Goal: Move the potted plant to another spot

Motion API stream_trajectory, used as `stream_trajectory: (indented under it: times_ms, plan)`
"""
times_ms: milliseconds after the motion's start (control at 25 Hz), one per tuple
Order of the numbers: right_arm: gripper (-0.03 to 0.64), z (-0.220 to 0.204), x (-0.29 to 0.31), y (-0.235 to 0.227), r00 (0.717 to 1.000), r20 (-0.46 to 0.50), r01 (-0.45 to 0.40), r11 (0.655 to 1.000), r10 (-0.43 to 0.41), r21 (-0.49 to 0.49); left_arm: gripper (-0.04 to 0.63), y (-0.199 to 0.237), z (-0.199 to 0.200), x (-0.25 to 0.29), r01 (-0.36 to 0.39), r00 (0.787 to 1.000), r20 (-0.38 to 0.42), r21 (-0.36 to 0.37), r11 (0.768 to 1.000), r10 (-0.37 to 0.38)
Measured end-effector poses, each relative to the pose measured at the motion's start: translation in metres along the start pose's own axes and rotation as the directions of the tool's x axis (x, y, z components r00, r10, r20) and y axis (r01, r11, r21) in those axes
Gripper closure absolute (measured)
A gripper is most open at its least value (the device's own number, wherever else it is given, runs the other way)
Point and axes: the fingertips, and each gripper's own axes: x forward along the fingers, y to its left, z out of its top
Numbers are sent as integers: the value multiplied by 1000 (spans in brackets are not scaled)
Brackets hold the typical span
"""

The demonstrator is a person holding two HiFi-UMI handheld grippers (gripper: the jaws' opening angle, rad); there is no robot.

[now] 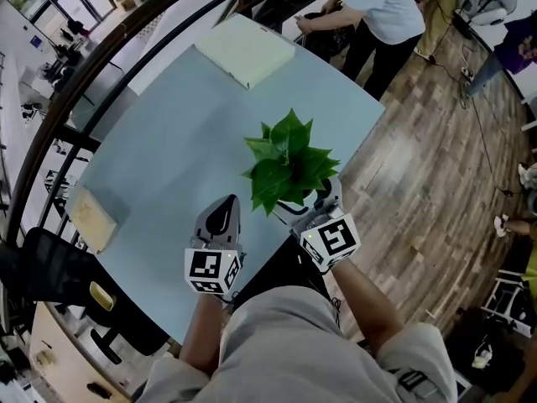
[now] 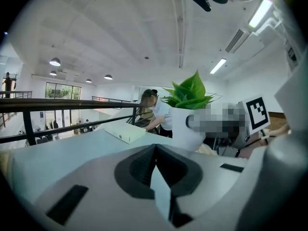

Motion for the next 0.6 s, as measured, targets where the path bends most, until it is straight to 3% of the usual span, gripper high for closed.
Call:
stream_trajectory:
  times_ms: [600]
  plan:
    - [100,-45,12,-86,991,-84,108,994,-107,12,584,-7,-21,79,60,996,-70,-16,998,-61]
